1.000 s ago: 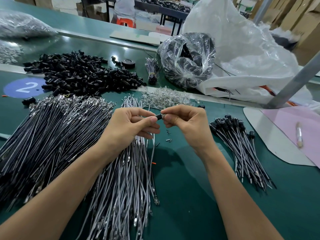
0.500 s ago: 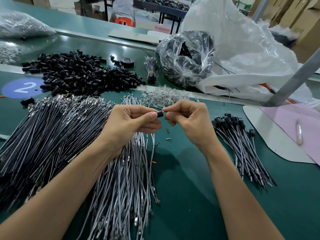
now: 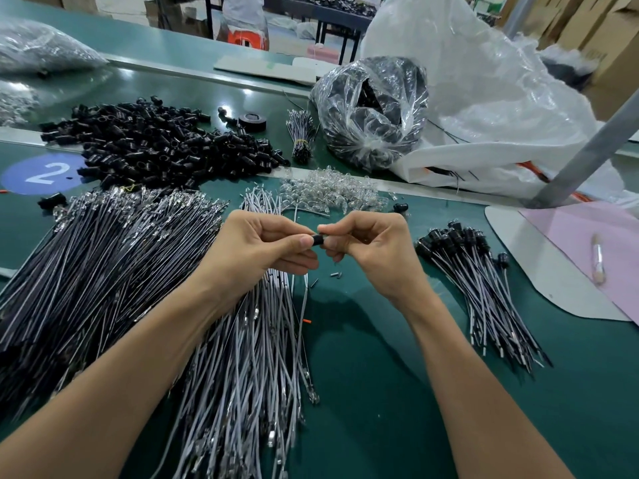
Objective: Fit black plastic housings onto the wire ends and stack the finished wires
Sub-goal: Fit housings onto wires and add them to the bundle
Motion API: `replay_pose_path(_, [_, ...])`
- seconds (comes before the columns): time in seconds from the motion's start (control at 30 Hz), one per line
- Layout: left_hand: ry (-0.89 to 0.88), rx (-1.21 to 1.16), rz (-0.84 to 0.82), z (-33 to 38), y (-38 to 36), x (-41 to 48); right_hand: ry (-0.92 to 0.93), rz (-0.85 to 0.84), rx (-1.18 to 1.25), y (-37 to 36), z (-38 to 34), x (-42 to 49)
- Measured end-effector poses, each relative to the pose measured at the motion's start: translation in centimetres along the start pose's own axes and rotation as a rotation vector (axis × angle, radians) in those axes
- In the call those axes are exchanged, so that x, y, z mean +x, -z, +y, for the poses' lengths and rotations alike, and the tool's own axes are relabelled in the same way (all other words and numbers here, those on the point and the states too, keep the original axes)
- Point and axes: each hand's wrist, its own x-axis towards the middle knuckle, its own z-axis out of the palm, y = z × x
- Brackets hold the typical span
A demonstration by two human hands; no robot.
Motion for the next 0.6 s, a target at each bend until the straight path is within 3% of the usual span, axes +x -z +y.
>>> replay_pose_path(0.6, [-0.027,-0.037,-0.025,-0.13,0.44,0.09,-0.037,0.019,0.12,-0.51,-0.27,-0.26])
